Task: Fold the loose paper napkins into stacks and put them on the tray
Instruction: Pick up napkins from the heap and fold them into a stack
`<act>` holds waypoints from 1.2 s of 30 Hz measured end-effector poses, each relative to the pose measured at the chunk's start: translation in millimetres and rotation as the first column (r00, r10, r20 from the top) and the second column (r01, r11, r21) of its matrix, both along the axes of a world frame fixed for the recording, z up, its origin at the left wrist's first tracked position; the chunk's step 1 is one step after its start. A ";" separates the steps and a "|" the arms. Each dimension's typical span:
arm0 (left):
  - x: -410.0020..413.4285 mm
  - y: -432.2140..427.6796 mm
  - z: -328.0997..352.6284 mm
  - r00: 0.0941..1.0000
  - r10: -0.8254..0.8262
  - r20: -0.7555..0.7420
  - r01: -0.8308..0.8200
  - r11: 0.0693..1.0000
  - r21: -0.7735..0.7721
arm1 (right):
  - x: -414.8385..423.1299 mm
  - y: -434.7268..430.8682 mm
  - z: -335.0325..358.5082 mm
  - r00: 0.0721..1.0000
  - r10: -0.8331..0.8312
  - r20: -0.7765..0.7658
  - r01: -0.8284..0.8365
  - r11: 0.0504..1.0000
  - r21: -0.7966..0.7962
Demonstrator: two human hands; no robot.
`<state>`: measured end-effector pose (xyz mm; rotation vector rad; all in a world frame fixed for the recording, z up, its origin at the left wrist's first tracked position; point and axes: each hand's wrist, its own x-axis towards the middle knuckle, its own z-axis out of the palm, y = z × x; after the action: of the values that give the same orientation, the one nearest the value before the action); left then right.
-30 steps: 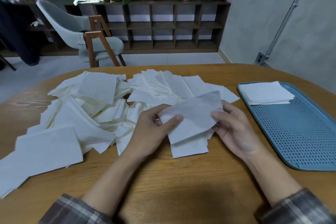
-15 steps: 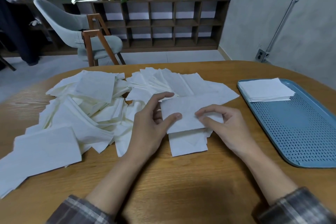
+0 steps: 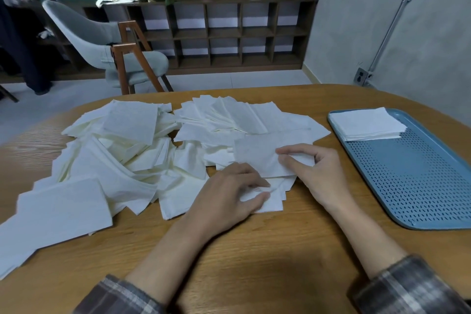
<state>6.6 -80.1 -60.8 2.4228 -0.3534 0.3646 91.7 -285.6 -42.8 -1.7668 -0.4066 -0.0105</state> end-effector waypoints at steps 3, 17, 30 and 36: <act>-1.1 1.2 3.3 0.999 0.034 0.002 -0.034 0.998 -0.055 | 0.4 -0.4 1.3 1.000 0.022 -0.007 -0.022 1.000 0.014; -7.9 1.8 25.2 0.987 0.162 -0.002 -0.133 0.803 -0.581 | 0.2 1.1 4.2 0.995 0.098 0.006 -0.098 0.995 -0.003; -5.4 5.3 34.2 0.957 0.214 -0.198 -0.280 0.486 -0.828 | -3.8 6.3 3.9 0.863 0.432 -0.262 -0.268 0.831 0.488; -7.9 5.6 36.1 0.964 0.175 -0.201 -0.266 0.609 -0.747 | -6.9 6.0 2.1 0.962 0.199 -0.190 -0.161 0.968 0.194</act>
<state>-1.4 -74.5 -24.6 1.6043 0.1569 0.3882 84.8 -279.6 -40.6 -1.5319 -0.4006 0.2591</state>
